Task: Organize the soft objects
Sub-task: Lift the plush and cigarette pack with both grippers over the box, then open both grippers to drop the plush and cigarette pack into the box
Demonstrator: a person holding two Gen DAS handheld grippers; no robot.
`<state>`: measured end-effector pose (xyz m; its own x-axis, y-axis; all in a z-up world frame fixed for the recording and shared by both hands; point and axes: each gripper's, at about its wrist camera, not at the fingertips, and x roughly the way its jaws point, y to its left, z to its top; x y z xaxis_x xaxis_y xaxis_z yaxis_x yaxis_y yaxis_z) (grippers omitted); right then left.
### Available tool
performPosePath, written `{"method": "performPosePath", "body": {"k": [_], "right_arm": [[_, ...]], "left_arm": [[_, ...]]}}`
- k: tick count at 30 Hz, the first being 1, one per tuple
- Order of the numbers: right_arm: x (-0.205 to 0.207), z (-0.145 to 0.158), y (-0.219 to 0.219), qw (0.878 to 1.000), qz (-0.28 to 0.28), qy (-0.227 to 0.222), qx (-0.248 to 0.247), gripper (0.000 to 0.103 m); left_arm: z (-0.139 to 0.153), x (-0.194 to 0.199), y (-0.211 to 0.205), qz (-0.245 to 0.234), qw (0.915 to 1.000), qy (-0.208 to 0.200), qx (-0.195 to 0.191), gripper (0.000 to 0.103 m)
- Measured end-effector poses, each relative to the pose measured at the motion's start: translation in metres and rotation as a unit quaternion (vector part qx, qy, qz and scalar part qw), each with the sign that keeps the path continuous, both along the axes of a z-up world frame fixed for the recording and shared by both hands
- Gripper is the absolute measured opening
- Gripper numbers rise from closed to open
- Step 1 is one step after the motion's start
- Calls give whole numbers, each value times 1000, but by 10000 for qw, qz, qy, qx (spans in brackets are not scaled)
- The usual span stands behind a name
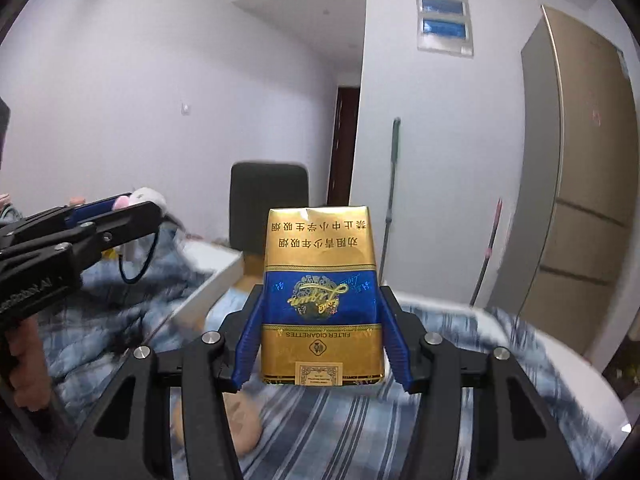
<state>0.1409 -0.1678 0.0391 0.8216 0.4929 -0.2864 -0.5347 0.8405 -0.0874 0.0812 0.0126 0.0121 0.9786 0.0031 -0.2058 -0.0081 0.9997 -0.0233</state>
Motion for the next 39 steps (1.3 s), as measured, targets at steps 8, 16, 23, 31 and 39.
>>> {"method": "performPosePath", "body": {"k": [8,16,23,31,39], "right_arm": [[69,8,19,9979,-457,-314,325,53],[106,-20,29,9989,-242,144,378,53],[101,-41,32,9987,-157,201,451,53],[106,-42,37,9990,-81,297,334,56],[110,-43,35,9988,-138,351,302,77]], "left_arm": [[19,37,11,129,9948,-1006,88,40],[-3,101,23,322,9966,-749,-67,40],[-33,122,31,402,9985,-339,-176,46],[-42,119,25,434,9982,-423,-21,87],[-45,120,23,499,9981,-359,-22,87]]}}
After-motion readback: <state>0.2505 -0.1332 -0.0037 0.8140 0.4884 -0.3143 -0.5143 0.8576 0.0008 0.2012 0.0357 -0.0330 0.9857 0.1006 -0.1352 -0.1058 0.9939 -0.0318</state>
